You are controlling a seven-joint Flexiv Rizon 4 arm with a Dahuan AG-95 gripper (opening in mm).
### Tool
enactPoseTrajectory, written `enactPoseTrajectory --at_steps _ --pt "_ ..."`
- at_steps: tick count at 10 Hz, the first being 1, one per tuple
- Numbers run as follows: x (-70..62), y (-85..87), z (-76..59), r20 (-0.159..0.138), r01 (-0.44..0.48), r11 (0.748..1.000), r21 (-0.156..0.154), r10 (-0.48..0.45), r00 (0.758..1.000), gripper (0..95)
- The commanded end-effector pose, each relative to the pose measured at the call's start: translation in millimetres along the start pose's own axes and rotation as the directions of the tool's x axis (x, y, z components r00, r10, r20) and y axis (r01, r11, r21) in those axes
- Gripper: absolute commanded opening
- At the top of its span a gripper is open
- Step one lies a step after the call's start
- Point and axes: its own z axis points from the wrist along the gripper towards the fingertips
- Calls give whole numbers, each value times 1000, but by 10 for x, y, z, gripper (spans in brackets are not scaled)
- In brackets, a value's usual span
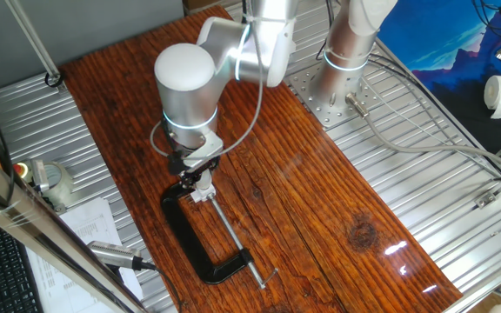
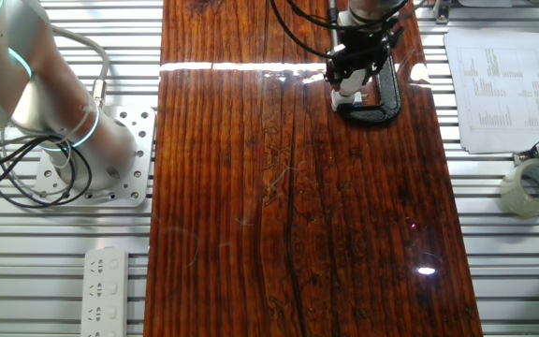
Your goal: Install the light bulb by rotating it
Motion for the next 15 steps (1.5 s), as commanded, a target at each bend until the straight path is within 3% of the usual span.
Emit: enactPoseTrajectory --at_steps 1,5,8,10,12,15 --pt "-1 -10 -9 2 -170 985 -18 171 985 0" --pt "3 -6 -6 2 -304 952 -36 304 953 0" --pt "10 0 -2 -10 -448 893 -50 448 894 0" --pt "10 0 -2 -17 -529 846 -63 529 848 0" --pt "10 1 -1 -25 -632 772 -72 632 775 0" --pt "11 1 -2 -40 -723 687 -81 722 691 0"
